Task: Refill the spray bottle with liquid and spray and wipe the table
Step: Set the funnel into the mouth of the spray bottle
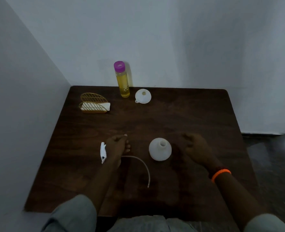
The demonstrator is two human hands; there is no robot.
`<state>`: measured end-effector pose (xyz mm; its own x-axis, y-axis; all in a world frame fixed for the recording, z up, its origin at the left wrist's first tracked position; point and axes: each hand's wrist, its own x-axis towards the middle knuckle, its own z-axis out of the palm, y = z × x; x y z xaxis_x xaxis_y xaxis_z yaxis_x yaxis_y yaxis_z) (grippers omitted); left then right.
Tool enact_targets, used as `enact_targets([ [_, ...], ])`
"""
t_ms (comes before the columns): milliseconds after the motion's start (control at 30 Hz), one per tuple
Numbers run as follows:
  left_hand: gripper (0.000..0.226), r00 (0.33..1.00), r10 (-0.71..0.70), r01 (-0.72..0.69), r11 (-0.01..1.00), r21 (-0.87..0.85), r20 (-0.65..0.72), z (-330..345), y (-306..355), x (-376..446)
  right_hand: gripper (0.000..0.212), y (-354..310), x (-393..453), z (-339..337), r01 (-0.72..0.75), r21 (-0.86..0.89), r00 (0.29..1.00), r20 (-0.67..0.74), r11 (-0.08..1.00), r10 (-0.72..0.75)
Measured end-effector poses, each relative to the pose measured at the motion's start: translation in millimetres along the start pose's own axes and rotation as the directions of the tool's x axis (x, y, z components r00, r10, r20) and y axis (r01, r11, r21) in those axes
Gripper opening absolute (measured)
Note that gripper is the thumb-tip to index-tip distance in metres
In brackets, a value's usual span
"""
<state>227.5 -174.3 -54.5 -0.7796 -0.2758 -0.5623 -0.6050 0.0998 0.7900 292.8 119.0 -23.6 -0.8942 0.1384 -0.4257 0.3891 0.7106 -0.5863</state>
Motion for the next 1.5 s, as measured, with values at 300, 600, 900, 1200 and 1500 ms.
enact_targets([
  [300, 0.026, 0.968, 0.244, -0.249, 0.916, 0.314, 0.054, 58, 52, 91, 0.046, -34, 125, 5, 0.050, 0.085, 0.996, -0.076, 0.995, -0.044],
  [600, 0.015, 0.888, 0.422, -0.455, 0.750, 0.481, 0.182, 92, 87, 153, 0.053, -95, 212, 23, 0.065, 0.291, 0.998, -0.023, 0.954, -0.061],
  [900, 0.032, 0.875, 0.425, -0.484, 0.753, 0.446, 0.232, 104, 96, 166, 0.042, -114, 234, 27, 0.133, 0.373, 0.990, -0.090, 0.918, -0.107],
  [1200, 0.030, 0.752, 0.611, -0.659, 0.684, 0.313, 0.247, 75, 105, 93, 0.032, -111, 168, -5, 0.196, 0.442, 0.969, -0.226, 0.876, -0.102],
  [1500, 0.026, 0.743, 0.554, -0.634, 0.762, 0.132, 0.376, 29, 108, -18, 0.021, -104, 31, -34, 0.228, 0.464, 0.961, -0.246, 0.856, -0.122],
])
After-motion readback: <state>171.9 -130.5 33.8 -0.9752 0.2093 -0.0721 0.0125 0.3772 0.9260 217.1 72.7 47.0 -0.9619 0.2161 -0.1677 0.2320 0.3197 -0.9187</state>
